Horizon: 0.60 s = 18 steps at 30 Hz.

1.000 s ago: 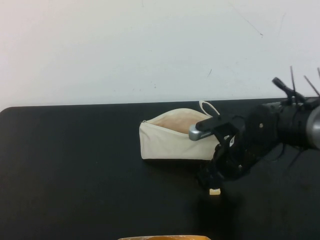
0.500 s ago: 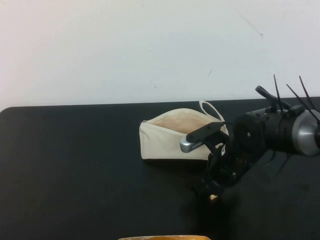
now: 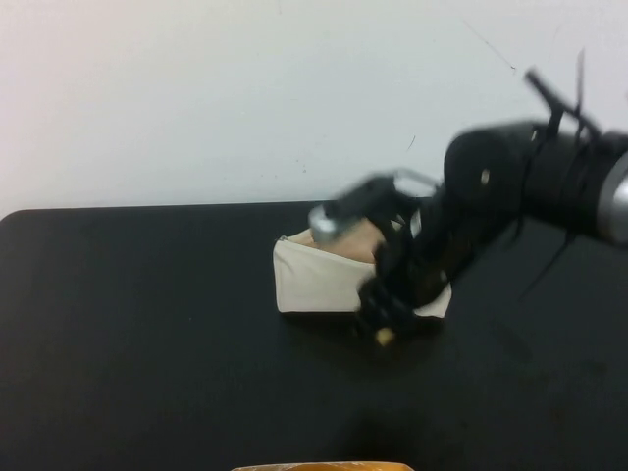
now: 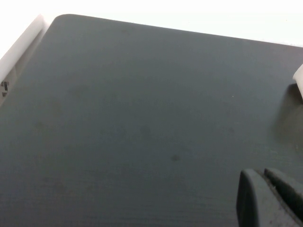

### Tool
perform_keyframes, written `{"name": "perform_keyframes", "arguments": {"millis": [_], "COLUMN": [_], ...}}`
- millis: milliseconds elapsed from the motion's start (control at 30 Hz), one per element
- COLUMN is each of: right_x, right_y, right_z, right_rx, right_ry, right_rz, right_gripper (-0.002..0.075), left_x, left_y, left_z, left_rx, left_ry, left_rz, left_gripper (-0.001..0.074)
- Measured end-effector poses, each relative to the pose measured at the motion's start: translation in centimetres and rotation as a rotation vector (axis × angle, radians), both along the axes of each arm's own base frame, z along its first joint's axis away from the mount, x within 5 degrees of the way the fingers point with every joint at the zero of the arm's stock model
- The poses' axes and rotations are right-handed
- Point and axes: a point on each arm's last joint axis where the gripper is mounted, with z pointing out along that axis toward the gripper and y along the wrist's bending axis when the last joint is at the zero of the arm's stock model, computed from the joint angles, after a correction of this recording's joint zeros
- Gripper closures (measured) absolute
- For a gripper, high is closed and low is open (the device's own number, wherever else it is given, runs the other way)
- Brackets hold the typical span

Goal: Put eraser into pencil case
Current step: Pick up the eraser from the table, then place the eraser on the pencil case

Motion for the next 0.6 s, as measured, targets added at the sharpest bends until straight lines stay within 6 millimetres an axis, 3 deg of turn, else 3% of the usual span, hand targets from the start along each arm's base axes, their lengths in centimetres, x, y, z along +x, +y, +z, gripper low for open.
{"name": "perform_keyframes", "arguments": {"millis": [167,267,333,533,600], "right_x": [0.7,1.9,2.8,4.9,5.2], "right_y": [1.4,1.8,2.0,2.2,2.1], "right_z": [6.0,7.0,6.6,3.0,2.4], "right_rx": [0.104,0.118,0.107,0.017,-0.01], "right_ry": [-0.204,-0.308,-0.344,-0.349,-0.35], "right_rz": [0.073,0.072,0.069,0.029,0.009], "right_gripper": [0.0519,0.0519,0.0519,0.0517,0.0484], "left_x": [0.0,0.0,0.0,0.0,0.0], "left_y": [0.0,0.0,0.0,0.0,0.0], "left_z": [0.0,0.0,0.0,0.0,0.0], "left_rx": [0.0,0.0,0.0,0.0,0.0], "left_ry": [0.0,0.0,0.0,0.0,0.0], "left_rz": [0.0,0.0,0.0,0.0,0.0], "left_gripper": [0.0736,0.0736,0.0736,0.0736,0.0736]}}
